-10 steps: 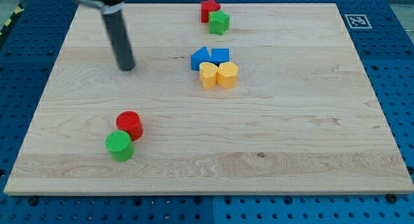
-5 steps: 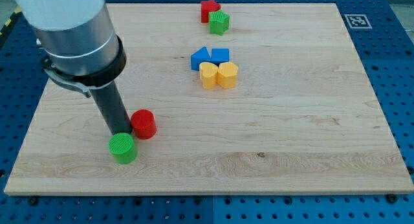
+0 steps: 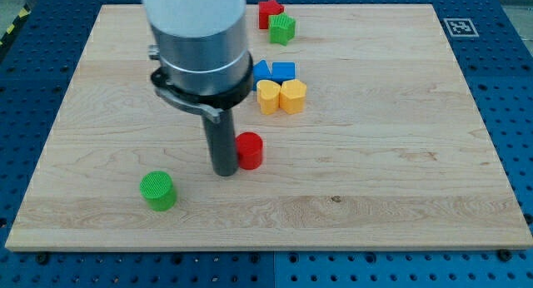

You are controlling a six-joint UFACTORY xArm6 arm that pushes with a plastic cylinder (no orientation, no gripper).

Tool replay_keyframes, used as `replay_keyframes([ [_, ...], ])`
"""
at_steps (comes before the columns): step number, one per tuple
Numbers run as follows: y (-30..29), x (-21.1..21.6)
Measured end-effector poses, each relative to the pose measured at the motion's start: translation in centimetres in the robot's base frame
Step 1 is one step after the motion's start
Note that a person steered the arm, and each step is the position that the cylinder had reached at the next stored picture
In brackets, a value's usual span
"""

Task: Separate the red circle from the green circle

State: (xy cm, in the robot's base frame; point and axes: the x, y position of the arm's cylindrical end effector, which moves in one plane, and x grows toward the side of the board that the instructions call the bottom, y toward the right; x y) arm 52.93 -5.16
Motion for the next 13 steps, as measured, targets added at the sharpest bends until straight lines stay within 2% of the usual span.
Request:
replay_keyframes([
  [3,0.1,0.8],
  [4,2.4,1.8],
  [5,5.1,0.8],
  [6,5.0,-2.5],
  [7,2.4,-2.6],
  [9,2.3,-2.7],
  [10,3.0,-2.1],
  [11,6.1,-1.5],
  [12,7.1,-3.2],
  [13,2.7,-4.3],
])
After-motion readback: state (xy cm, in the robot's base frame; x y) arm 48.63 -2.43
